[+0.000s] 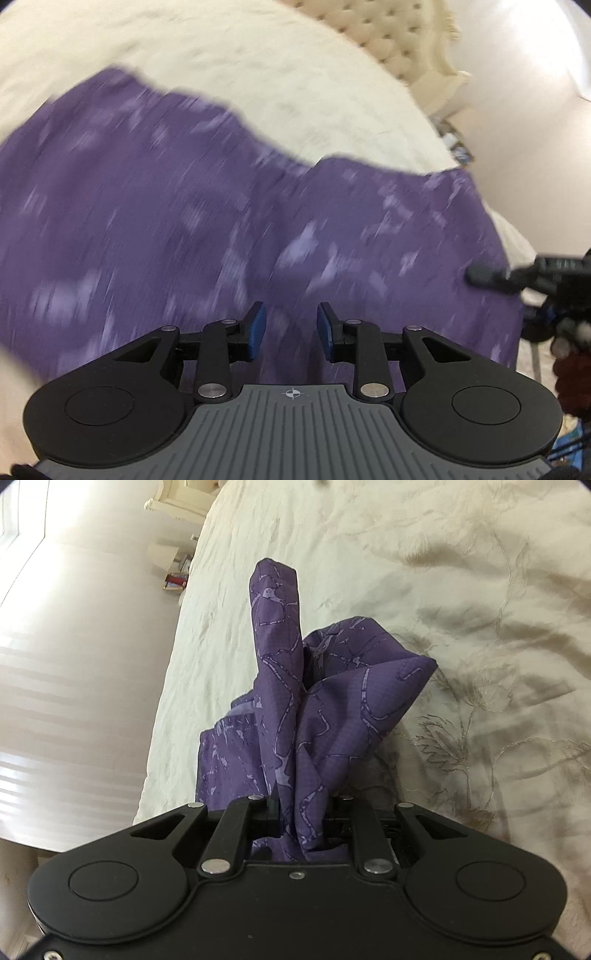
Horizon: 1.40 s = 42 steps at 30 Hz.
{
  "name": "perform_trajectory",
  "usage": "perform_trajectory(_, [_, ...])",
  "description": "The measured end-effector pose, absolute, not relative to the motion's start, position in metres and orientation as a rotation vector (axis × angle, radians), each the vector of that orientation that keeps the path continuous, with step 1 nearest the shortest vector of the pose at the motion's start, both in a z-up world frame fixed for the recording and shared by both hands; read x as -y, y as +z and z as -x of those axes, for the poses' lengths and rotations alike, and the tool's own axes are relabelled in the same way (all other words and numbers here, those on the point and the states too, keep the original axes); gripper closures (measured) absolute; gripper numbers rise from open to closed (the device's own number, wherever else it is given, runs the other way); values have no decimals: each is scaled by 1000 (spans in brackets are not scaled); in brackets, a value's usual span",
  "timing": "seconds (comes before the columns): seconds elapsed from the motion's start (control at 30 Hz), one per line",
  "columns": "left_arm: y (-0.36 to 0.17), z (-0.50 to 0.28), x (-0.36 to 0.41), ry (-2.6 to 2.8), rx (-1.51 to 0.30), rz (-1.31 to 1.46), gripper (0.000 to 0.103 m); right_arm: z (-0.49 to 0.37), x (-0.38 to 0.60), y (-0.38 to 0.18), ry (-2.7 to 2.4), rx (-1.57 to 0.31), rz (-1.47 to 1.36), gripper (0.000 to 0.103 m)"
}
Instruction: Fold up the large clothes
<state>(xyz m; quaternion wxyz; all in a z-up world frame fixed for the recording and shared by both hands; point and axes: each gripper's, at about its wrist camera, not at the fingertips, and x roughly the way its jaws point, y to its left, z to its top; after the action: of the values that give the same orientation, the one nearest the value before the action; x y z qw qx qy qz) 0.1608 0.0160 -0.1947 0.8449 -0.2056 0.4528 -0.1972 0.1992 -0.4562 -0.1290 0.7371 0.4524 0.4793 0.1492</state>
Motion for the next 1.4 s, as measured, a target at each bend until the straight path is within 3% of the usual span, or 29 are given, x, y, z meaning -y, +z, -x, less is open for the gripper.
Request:
perform_trajectory(0.4, [-226, -293, -3, -517, -1148, 393, 73, -196, 409, -91, 189, -995, -954, 78])
perform_trajectory(0.8, [-175, -279, -151, -380, -992, 442, 72, -239, 322, -59, 232, -1026, -1042, 77])
perform_trajectory(1.2, [-170, -234, -257, -222, -1022, 464, 72, -321, 160, -128, 330, -1181, -959, 74])
perform_trajectory(1.27, [-168, -229, -262, -227, -1019, 453, 72, -326, 143, -137, 327, -1206, -913, 71])
perform_trajectory(1.4, [-159, -226, -261, -260, -996, 422, 72, -337, 116, -151, 387, -1225, -827, 50])
